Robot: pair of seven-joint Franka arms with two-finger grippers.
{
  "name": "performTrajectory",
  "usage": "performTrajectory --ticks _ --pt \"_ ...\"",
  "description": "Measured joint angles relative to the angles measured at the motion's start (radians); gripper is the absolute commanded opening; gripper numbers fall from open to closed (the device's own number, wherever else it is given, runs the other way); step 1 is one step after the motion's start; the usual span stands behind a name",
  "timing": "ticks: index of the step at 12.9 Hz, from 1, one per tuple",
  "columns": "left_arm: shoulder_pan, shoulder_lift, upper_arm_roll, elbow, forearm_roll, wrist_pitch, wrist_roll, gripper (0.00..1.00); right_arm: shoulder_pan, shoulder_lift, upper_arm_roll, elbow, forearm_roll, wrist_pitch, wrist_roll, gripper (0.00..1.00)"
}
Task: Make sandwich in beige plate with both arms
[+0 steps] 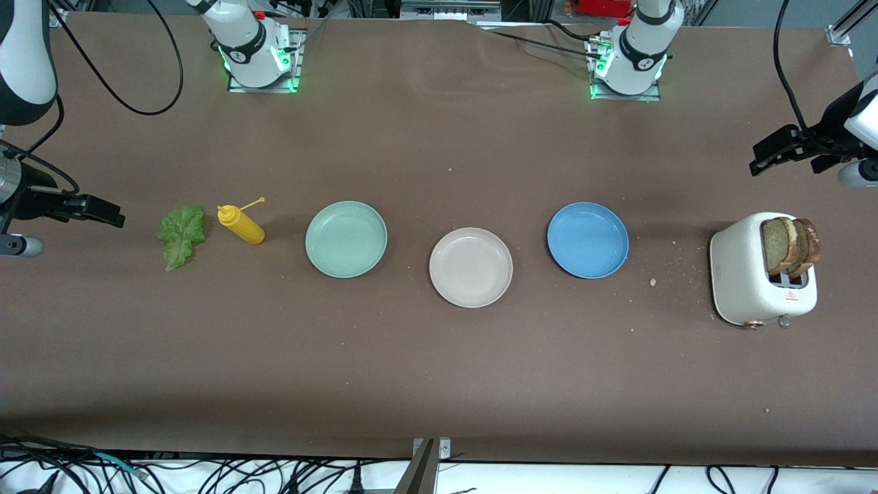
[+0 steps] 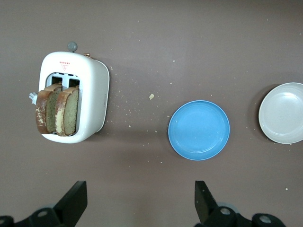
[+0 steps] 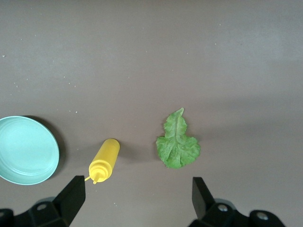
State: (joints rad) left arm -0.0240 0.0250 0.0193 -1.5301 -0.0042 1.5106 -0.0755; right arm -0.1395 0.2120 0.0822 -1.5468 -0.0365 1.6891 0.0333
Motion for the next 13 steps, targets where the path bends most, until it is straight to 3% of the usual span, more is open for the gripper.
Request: performTrajectory --ticks 9,13 --pt "0.002 0.012 0.005 0.0 0.0 0.0 0.0 1.0 0.0 0.0 0.0 0.0 0.0 0.0 0.0 1.0" --pt "0.048 0.065 0.007 -0.009 0.0 0.044 0.014 1.0 0.0 0.0 0.0 0.0 0.0 0.0 0.0 1.0"
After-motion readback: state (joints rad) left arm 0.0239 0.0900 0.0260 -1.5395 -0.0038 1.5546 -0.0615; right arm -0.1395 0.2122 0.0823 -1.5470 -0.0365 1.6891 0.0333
